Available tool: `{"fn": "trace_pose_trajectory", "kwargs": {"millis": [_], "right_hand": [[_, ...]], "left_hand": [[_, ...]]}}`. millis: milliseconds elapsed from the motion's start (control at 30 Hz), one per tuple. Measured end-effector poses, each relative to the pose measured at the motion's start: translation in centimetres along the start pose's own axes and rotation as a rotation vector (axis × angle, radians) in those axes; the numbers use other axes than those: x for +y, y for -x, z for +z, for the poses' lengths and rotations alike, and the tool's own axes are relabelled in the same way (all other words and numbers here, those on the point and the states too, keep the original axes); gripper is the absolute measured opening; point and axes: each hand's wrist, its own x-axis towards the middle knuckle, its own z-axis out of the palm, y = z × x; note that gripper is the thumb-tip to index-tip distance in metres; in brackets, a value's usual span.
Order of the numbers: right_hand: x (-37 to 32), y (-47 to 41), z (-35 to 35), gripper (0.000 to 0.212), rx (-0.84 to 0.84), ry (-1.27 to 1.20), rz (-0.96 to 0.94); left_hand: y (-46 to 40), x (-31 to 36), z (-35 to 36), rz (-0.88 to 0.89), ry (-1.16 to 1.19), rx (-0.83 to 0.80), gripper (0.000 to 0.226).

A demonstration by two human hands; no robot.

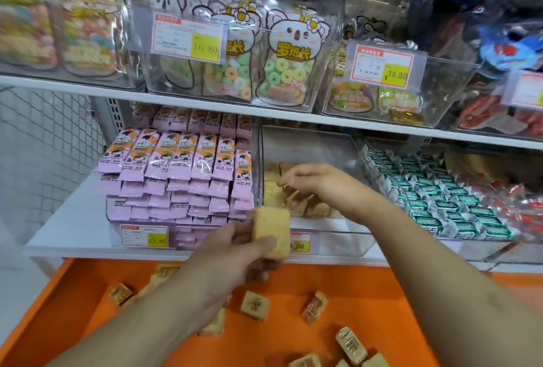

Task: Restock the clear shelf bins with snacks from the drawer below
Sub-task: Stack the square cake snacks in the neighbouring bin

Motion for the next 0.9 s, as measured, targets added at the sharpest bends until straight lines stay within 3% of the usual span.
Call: {"fn": "trace_pose_trajectory", "kwargs": {"millis": [133, 233, 400, 500, 900], "right_hand": [[0.2, 1.8, 0.4, 0.025, -0.248, 0.066, -0.053], [1.2, 1.2, 0.3, 0.027, -0.15, -0.043, -0.074], [2.7, 0.1, -1.2, 0.027, 0.032, -0.163, 0.021], [3.7, -1.1, -1.3, 0.027, 0.087, -0.162, 0.034], [6.3, -4.5, 2.4, 0.022, 0.026, 0.225, 0.074]], "left_hand": [[0.5, 0.2, 1.1, 0.07, -0.028, 0.039, 0.033], [0.5, 0.2, 1.1, 0.099, -0.076, 0.073, 0.038], [0.7, -0.1, 0.8, 0.227, -0.619, 0.074, 0.057], [0.5, -0.6, 0.3, 0.286, -0.73, 0.07, 0.067], [-0.1, -2.0, 0.0, 0.303, -0.618, 0.129, 0.064]]}}
